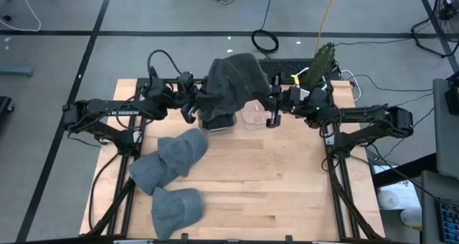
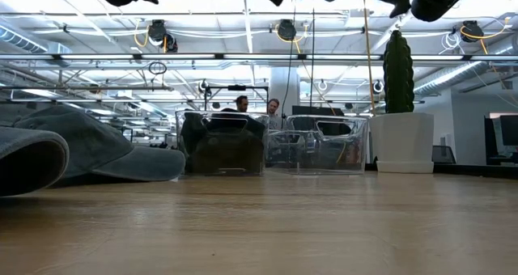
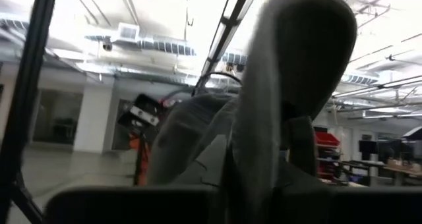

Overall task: Pick & Place hat
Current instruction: Put the black cap into the left transparent bin

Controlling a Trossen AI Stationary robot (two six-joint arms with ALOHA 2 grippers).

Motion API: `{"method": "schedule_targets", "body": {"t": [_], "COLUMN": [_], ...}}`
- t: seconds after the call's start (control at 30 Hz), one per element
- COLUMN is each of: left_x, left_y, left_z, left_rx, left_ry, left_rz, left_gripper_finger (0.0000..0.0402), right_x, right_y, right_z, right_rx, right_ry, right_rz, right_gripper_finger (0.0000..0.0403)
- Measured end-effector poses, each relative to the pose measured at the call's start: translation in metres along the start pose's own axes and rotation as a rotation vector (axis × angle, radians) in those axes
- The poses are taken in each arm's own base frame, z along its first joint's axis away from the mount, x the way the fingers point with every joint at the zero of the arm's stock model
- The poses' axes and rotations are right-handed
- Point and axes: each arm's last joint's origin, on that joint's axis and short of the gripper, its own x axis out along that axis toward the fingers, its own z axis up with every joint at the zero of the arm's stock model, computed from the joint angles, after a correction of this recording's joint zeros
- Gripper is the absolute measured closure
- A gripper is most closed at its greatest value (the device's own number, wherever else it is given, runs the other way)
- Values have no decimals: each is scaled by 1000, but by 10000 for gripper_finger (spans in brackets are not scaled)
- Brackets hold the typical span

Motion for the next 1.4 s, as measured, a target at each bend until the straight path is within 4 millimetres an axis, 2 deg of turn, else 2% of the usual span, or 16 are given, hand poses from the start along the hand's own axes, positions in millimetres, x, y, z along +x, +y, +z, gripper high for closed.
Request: {"method": "schedule_targets", "body": {"t": [0.1, 0.27, 0.43, 0.57, 0.77, 1.03, 1.17, 1.4], "left_x": [0, -1, -8, -17, -24, -25, -26, -45], "left_y": [0, -3, -17, -27, -26, -11, 0, 21], "left_z": [0, 3, 22, 37, 38, 18, 1, -34], "left_rx": [1, 8, 99, 180, 281, 452, 439, 347], "left_ry": [0, -4, -52, -82, -85, -16, -55, -179], "left_rz": [-6, -17, -26, 71, 412, 833, 907, 965], "left_gripper_finger": [391, 391, 391, 391, 391, 391, 391, 391], "right_x": [0, -1, -3, -6, -6, -7, -9, -10], "right_y": [1, 0, -4, -5, 4, 19, 22, 25], "right_z": [-3, -12, -22, -29, -32, -27, -25, -25], "right_rx": [-60, -121, -231, -315, -336, -306, -266, -264], "right_ry": [33, 128, 267, 379, 422, 421, 435, 458], "right_rz": [4, -59, -202, -308, -314, -263, -253, -236], "right_gripper_finger": [330, 224, 127, 81, 58, 66, 65, 71]}}
